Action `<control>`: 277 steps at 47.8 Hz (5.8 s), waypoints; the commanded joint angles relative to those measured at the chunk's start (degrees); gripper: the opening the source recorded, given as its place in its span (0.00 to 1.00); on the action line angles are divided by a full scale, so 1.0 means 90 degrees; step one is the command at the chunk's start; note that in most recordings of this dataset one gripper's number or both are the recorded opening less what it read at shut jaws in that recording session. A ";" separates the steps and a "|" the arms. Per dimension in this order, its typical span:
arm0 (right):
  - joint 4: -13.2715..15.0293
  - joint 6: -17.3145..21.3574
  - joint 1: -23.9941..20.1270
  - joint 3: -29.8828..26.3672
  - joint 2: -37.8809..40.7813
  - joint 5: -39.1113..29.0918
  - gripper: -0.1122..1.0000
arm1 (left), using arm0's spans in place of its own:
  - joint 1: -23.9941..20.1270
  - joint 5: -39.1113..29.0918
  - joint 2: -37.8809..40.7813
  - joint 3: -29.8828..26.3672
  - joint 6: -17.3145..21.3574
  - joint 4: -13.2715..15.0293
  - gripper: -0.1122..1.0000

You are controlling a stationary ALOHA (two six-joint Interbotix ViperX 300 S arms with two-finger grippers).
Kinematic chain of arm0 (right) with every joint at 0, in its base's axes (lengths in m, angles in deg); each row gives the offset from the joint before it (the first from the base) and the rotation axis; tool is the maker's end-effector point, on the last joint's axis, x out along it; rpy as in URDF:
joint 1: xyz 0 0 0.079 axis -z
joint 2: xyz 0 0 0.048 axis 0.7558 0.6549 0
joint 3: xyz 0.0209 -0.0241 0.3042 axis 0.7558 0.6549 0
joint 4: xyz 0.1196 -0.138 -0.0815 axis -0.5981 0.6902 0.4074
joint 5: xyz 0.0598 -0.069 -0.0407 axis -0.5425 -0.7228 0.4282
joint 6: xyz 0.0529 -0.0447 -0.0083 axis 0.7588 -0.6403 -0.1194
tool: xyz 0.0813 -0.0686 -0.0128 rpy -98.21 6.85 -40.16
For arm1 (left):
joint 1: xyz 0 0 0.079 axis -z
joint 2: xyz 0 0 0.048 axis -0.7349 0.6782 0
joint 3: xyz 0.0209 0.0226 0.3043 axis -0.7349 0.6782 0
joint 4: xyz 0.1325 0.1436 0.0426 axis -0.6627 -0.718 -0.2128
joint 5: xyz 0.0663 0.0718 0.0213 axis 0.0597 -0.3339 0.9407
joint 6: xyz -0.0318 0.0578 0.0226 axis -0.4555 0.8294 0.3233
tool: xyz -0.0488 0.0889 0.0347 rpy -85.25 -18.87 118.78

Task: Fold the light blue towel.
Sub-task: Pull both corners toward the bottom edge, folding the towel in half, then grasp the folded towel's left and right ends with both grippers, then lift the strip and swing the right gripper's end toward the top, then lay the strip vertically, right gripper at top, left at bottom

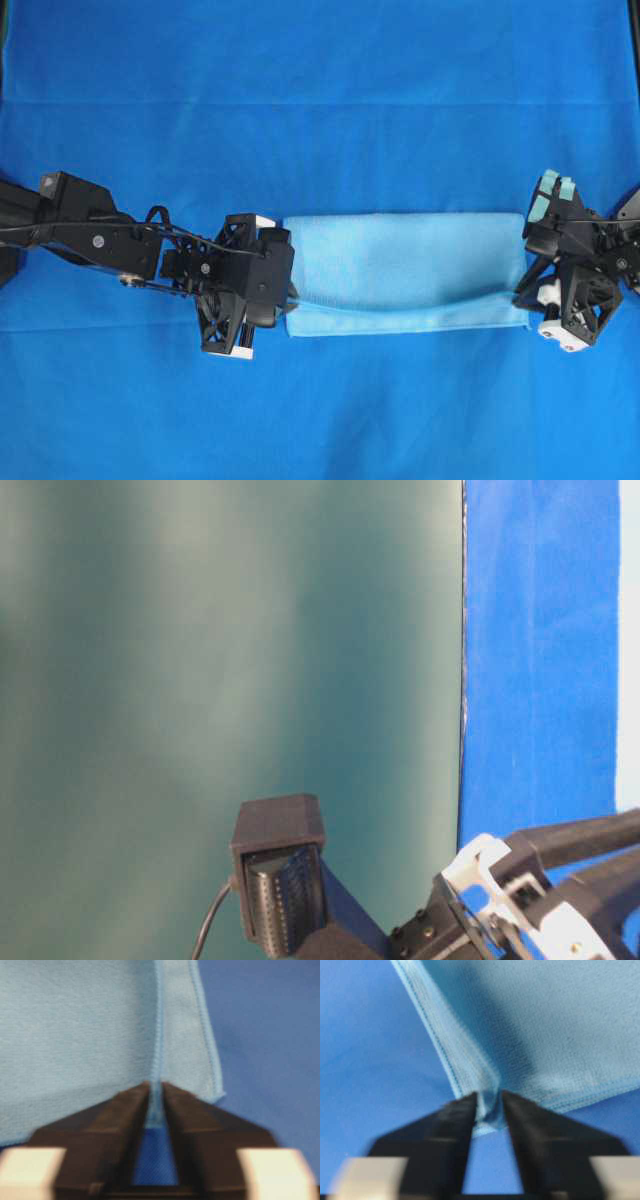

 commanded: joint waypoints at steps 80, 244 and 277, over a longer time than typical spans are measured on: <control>0.2275 -0.0029 0.2539 -0.0068 0.1025 0.0039 0.38 | -0.1523 -0.0137 0.0527 -0.0186 0.0371 -0.0010 0.39; 0.4189 -0.0029 0.4805 -0.2441 -0.0400 -0.0977 0.11 | 0.0410 -0.0742 0.1113 -0.4551 0.0957 -0.0029 0.13; 0.4180 -0.0020 0.4805 -0.2549 0.1563 0.0430 0.11 | 0.0225 0.0029 0.1152 -0.3125 -0.0117 0.0049 0.13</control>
